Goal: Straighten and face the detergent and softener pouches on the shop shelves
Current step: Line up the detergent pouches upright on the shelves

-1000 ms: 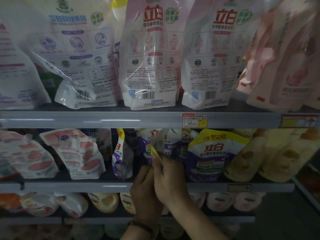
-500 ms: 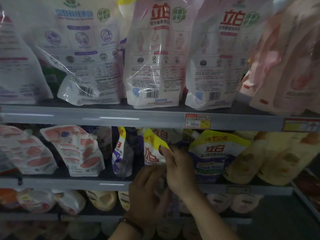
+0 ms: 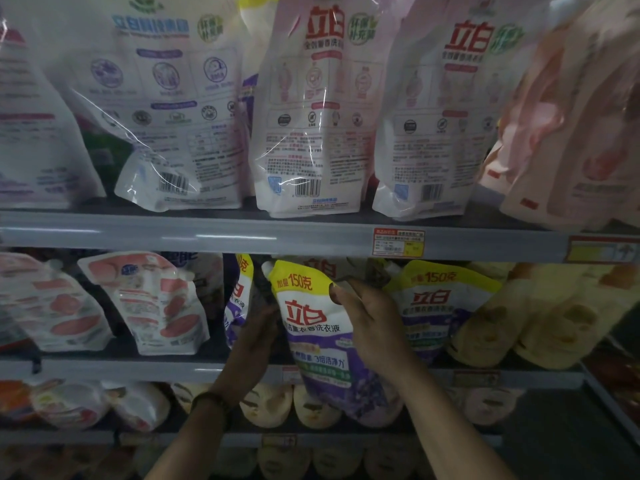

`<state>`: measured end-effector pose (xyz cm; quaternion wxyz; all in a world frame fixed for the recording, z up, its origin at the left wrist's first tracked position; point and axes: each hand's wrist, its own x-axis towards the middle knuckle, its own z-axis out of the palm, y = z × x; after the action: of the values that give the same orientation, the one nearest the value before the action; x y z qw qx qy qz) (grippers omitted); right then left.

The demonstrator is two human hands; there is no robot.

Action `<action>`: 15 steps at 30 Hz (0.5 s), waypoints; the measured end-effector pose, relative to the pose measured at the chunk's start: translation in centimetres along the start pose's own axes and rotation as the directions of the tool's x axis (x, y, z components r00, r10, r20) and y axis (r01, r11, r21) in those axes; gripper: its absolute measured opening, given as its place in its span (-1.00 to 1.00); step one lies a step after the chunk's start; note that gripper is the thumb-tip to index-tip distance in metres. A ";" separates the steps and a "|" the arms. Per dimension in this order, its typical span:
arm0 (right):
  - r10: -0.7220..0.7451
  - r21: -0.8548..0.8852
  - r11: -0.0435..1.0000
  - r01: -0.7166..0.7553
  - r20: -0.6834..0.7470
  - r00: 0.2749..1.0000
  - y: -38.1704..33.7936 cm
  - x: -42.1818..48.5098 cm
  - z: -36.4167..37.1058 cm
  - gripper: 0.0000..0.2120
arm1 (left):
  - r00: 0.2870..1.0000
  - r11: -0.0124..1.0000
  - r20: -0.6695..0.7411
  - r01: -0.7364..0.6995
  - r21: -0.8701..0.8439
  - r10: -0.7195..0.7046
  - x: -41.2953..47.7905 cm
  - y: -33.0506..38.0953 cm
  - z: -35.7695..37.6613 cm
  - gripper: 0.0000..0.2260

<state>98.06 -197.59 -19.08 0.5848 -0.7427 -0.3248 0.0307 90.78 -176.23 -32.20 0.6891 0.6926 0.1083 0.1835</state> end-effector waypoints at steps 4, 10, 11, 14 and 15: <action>-0.007 0.019 1.000 0.007 0.026 1.000 0.4 0.7 -0.3 -0.69 | 0.996 0.996 0.010 0.090 -0.015 -0.090 0.9 -0.1 0.2 -0.77; 0.004 0.032 0.999 -0.004 -0.005 1.000 1.5 1.8 -0.6 -0.76 | 0.974 0.976 -0.109 0.188 -0.109 -0.199 0.8 0.7 1.0 -0.80; -0.001 0.027 1.000 0.001 -0.018 1.000 1.7 2.0 -0.7 -0.79 | 0.972 0.982 -0.152 0.165 -0.086 -0.177 0.9 0.5 0.9 -0.86; -0.025 -0.021 0.999 0.024 -0.050 0.998 2.5 2.7 -1.1 -0.78 | 0.960 0.995 -0.263 0.104 0.014 -0.096 1.1 -0.1 1.0 -0.80; -0.021 -0.034 0.999 0.020 -0.054 0.998 2.8 2.9 -1.2 -0.78 | 0.953 0.995 -0.293 0.094 0.045 -0.077 1.2 -0.3 1.0 -0.78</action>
<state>102.12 -197.40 -20.24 0.5810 -0.7496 -0.3169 -0.0008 92.28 -176.70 -32.35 0.6524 0.6726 0.2436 0.2503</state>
